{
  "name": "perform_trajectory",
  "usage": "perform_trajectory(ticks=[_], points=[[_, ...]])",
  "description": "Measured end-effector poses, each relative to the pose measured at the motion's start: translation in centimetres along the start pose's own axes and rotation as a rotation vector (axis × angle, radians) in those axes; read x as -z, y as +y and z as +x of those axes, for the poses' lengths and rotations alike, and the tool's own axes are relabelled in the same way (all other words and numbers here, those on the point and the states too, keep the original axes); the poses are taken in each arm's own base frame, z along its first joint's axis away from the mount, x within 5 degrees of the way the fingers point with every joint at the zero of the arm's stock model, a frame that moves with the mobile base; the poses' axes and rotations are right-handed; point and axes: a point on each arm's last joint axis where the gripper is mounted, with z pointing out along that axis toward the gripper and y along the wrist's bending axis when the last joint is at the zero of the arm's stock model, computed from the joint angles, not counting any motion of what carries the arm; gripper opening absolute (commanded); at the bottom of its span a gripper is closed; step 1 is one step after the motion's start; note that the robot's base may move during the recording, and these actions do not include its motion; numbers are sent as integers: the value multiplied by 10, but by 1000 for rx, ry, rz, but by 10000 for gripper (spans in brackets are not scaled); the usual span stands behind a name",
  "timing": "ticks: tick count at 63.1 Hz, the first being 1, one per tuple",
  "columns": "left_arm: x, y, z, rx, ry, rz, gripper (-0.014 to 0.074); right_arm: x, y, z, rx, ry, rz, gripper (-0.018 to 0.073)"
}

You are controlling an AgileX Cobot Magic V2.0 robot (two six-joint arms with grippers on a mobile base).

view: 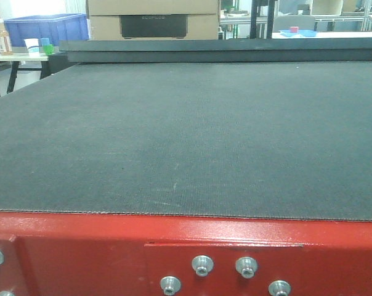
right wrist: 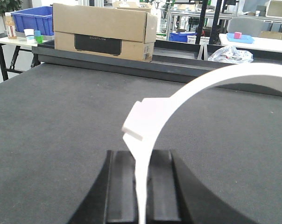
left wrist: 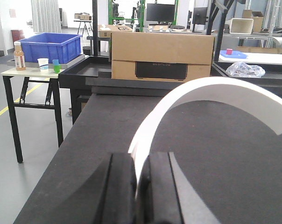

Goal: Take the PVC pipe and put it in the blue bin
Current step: 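Hold both white arcs raised above the table, then drive the base away from the table holding both arcs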

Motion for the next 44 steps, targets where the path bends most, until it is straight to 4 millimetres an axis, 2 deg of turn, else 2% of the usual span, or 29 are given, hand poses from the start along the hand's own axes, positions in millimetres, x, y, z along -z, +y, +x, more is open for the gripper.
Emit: perform_trajectory(ticks=[44], points=[[0, 0, 0, 0, 0, 0, -111, 0, 0, 0, 0, 0, 0, -155]])
